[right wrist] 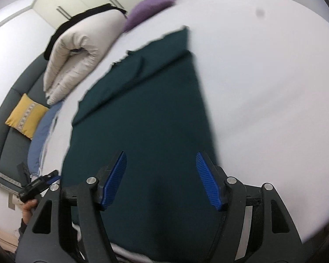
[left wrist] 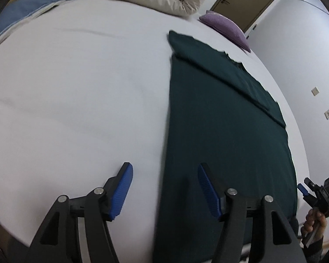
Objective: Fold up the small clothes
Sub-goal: 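Grasp the sweater hem with both tools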
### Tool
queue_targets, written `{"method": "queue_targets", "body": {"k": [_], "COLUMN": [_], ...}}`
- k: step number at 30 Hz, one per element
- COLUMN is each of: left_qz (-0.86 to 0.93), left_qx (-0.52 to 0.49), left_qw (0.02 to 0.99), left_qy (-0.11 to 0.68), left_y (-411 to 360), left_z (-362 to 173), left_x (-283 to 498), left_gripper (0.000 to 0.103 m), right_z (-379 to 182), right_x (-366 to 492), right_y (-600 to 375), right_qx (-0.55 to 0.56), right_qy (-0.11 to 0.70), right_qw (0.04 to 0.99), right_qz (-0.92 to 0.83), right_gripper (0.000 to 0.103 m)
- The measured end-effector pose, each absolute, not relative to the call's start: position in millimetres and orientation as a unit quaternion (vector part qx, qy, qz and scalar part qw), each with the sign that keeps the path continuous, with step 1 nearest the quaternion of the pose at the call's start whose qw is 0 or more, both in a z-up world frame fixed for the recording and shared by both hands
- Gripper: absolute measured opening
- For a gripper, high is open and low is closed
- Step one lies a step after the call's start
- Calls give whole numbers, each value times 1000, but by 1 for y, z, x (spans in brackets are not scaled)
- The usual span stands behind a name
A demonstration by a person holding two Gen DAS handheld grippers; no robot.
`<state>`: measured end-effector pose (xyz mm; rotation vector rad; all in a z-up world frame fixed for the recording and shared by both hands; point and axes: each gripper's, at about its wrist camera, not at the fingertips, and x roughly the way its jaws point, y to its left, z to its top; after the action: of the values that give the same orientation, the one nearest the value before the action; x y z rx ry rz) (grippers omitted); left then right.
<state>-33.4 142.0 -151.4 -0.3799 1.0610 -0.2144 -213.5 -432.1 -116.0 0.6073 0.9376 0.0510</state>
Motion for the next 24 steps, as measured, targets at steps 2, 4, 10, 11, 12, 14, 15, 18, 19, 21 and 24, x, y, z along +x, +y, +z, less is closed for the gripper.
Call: {"method": "queue_targets", "body": {"k": [2,4,10,11,12,14,15,18,19,21,24], "left_qz": [-108,-116,-146,-150,-153,-161,-165,-165,-163,-161,-166], "left_qx": [-172,-169,-194,-198,-202,-206,-207,-211,-213,-217,-222], "left_qw": [837,835,811,807,804,796,794,789,788,784,776], "left_qy": [508,511,533,536,539,545,548,553,554,560,566], "left_y": [140,139,146,147,148,149,149,152,153,154,153], "left_z": [-153,-154,-158,-159,-159,-159,-160,-161,-162,-163,-163], "left_x": [-49,-57,-65,-66,-62,-62,-61,-62,-62,-63,-63], "left_gripper": [65,65,65,65,65,65,64,57,52,48,49], "right_z": [-123,-134,-144,-146,-146,-150,-151,-157,-158,-159,-161], "right_x": [-240,-263,-295,-297,-299,-304,-303,-304,-303,-306,-301], "right_y": [-446,-459,-450,-450,-452,-454,-458,-461,-464,-465,-465], "right_qx": [312,347,343,345,350,362,365,377,379,387,394], "right_qy": [443,447,481,484,487,495,497,502,503,503,505], "right_qw": [840,825,806,803,799,789,786,776,774,770,765], "right_qz": [9,3,33,35,37,46,49,60,62,64,70], "right_gripper": [65,63,57,57,56,54,52,46,45,43,42]}}
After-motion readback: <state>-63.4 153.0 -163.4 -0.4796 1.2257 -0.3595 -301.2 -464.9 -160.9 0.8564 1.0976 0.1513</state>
